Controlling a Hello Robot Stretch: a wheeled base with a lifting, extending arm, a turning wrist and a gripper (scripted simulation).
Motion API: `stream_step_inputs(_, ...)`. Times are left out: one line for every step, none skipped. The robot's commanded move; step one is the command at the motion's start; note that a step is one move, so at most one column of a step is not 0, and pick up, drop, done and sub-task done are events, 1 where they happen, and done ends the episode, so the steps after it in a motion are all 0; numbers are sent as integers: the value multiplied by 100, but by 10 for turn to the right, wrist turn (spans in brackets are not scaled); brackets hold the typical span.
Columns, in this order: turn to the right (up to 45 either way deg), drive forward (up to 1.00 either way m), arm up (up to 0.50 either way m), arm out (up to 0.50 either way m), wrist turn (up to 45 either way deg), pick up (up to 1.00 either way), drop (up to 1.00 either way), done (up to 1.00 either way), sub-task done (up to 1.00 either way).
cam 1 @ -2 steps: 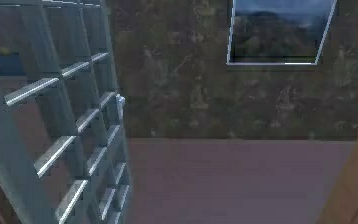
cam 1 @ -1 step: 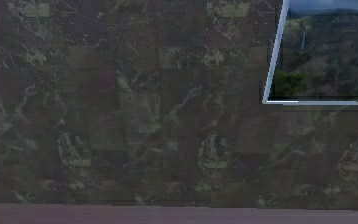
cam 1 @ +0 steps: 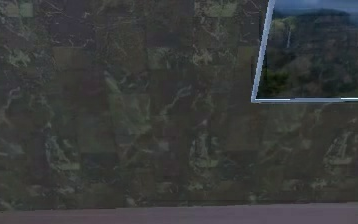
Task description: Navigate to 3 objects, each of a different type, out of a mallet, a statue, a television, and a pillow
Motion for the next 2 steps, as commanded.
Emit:
stream_step_inputs(0,30,0,0,0,0,0,0,0)
stream_step_inputs(-450,0,0,0,0,0,0,0,0)
